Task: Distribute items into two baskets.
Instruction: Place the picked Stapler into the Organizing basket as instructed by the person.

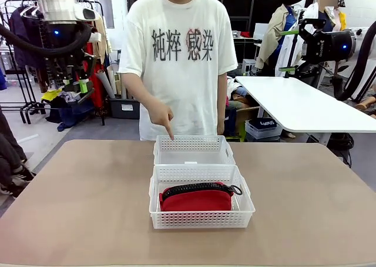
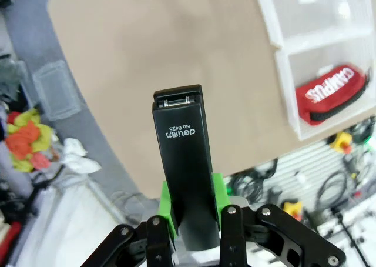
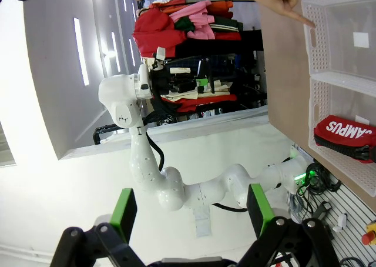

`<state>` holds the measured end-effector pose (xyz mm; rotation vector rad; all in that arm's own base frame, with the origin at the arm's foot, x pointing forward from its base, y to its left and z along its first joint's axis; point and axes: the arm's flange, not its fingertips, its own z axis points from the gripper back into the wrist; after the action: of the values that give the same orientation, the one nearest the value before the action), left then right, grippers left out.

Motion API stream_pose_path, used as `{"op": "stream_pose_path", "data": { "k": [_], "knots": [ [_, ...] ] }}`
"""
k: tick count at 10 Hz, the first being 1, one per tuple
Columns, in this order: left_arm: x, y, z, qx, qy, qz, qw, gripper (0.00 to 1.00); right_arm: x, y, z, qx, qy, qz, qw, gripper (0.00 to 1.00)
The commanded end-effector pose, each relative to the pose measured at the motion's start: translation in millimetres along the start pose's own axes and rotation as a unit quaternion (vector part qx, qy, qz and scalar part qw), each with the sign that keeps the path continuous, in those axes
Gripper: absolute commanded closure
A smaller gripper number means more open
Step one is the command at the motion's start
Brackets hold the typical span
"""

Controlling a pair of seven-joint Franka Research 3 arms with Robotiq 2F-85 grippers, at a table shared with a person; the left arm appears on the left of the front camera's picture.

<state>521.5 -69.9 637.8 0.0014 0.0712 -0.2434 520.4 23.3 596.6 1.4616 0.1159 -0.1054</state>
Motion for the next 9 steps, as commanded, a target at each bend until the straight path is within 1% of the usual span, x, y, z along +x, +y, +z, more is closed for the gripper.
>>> {"op": "stream_pose_path", "data": {
  "k": [1,2,3,4,5,6,7,9],
  "knots": [
    [27.7,-5.6,13.5,0.044,0.012,-0.114,0.992,1.00,-0.8,4.0,-0.1,0.010,-0.001,0.001,1.000,0.00],
    [41.5,-14.9,13.7,0.050,0.007,-0.159,0.986,1.00,-0.8,4.0,-0.1,0.010,-0.001,0.001,1.000,0.00],
    [57.2,-22.1,15.7,0.043,-0.006,-0.227,0.973,1.00,-0.8,4.0,-0.1,0.010,-0.001,0.001,1.000,0.00],
    [70.3,-32.6,12.2,0.032,0.007,-0.268,0.963,1.00,-0.8,4.0,-0.1,0.010,-0.001,0.001,1.000,0.00],
    [83.2,-39.5,7.0,0.032,0.002,-0.310,0.950,1.00,-0.8,4.0,-0.1,0.010,-0.001,0.001,1.000,0.00],
    [93.5,-47.8,1.2,0.021,0.001,-0.361,0.932,1.00,-0.8,4.0,-0.1,0.010,-0.001,0.001,1.000,0.00],
    [105.4,-55.1,-1.9,0.025,-0.002,-0.403,0.915,1.00,-0.8,4.0,-0.1,0.010,-0.001,0.001,1.000,0.00],
    [122.9,-68.7,-8.7,0.037,-0.012,-0.441,0.897,1.00,-0.8,4.0,-0.1,0.010,-0.001,0.001,1.000,0.00]
  ]
}}
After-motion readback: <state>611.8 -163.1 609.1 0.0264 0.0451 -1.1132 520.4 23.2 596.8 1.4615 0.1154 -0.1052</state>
